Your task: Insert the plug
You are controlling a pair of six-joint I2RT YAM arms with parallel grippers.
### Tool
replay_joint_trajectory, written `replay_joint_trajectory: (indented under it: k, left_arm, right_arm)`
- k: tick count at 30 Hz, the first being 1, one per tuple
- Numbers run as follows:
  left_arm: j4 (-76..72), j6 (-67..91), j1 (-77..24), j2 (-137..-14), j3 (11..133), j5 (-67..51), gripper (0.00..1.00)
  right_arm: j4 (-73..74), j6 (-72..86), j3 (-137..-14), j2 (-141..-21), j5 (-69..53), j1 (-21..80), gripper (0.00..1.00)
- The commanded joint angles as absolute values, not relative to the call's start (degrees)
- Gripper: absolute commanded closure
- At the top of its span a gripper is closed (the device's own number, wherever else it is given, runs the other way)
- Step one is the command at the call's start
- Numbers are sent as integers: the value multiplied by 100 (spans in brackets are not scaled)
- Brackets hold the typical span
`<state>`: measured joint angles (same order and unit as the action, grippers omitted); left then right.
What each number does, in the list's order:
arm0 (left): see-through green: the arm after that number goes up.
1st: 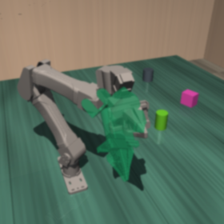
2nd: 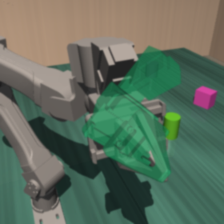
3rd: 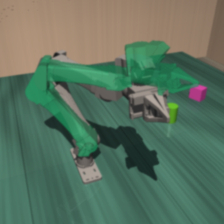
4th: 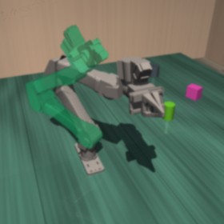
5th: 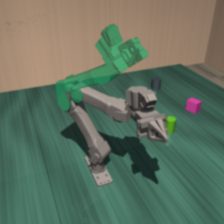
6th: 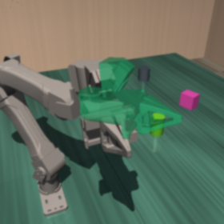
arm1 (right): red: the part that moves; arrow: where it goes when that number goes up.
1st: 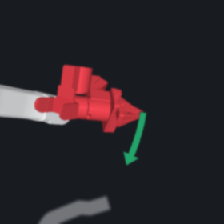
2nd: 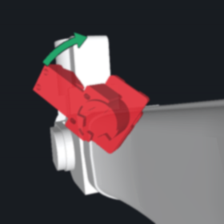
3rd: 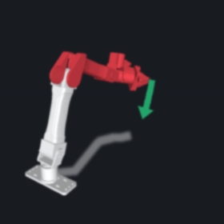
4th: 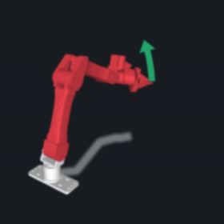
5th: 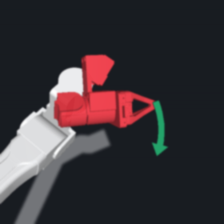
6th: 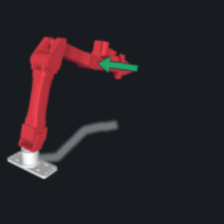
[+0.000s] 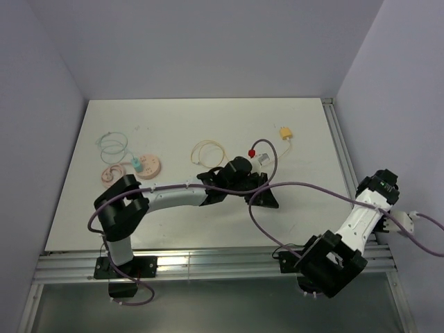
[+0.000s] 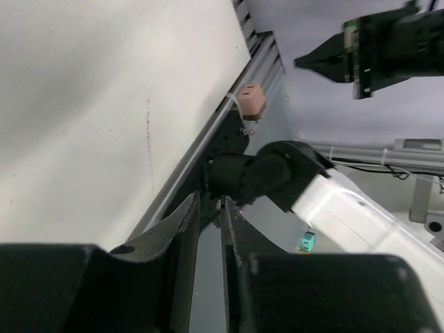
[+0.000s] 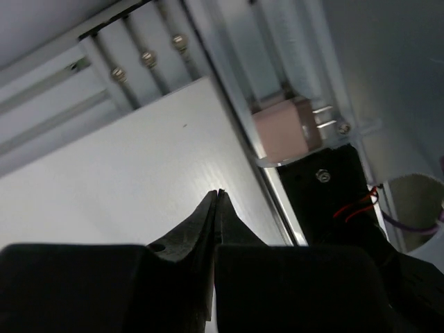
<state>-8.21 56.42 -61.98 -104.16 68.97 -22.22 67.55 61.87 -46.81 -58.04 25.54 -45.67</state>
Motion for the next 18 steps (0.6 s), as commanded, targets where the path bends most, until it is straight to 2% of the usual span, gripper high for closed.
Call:
replay_joint_trajectory:
  k: [1,8,12,18]
  left_arm:
    - [-677,5546,-6056,-9827,6715,-2074,76]
    - [-581,5625,-5696,-8816,6021,-2127,76]
    - [-299,5450,-5643,-8780,6161,-2206,76]
    - [-18,5265,-5625,-8982,6521,-2522,77]
  right_arm:
    - [7285,7187,-4632,-5923,3031,-4921,100]
    - [7602,7410,-4535,-6187,3252,-6309,100]
    - [7706,7311,-4517,-6336,3207,-7003,100]
    - [8261,8006,-4790,-6837,3576,-7040,100]
